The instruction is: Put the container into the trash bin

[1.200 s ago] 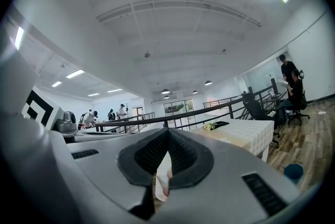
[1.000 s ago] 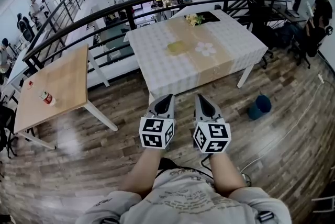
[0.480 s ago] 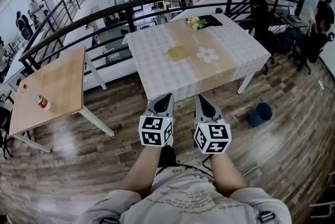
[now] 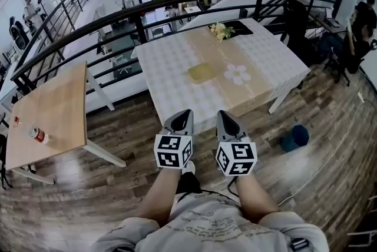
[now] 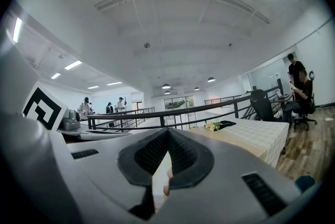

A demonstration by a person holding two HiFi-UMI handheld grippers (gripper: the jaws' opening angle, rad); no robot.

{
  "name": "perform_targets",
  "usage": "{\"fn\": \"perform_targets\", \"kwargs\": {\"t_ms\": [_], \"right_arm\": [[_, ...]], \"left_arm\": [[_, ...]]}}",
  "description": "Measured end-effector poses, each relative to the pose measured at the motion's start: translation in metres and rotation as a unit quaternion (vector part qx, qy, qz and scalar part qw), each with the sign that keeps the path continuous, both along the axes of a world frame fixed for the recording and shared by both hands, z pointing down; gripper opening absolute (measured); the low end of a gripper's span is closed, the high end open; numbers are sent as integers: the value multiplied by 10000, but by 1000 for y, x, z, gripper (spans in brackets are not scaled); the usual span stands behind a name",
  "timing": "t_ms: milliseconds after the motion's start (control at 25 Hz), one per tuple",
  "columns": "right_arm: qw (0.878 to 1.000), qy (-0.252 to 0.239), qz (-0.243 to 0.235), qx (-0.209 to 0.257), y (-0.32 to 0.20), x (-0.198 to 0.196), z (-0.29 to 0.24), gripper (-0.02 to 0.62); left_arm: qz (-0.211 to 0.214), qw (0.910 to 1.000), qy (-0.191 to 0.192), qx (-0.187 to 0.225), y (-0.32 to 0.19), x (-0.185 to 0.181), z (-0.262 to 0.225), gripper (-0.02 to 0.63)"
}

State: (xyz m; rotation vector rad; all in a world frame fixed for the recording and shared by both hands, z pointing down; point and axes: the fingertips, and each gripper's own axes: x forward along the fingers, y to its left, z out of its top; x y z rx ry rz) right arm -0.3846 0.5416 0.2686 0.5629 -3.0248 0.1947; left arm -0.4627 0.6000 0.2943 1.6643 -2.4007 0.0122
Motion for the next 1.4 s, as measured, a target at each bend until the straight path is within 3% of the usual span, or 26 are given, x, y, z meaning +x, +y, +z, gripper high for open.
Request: {"fn": "perform_targets", "kwargs": {"t_ms": [400, 680, 1400], "right_arm": [[9994, 110, 274, -193, -79, -127, -9, 2], [9981, 134, 554, -233, -123, -187, -17, 2], [9924, 529, 708, -855, -221, -222, 34, 2]], "left_arm": [[223, 9994, 130, -224, -79, -138, -3, 3], [547, 9978, 188, -323, -126, -199, -4, 3], [698, 9880, 244, -1354, -217, -269, 82, 5]]}}
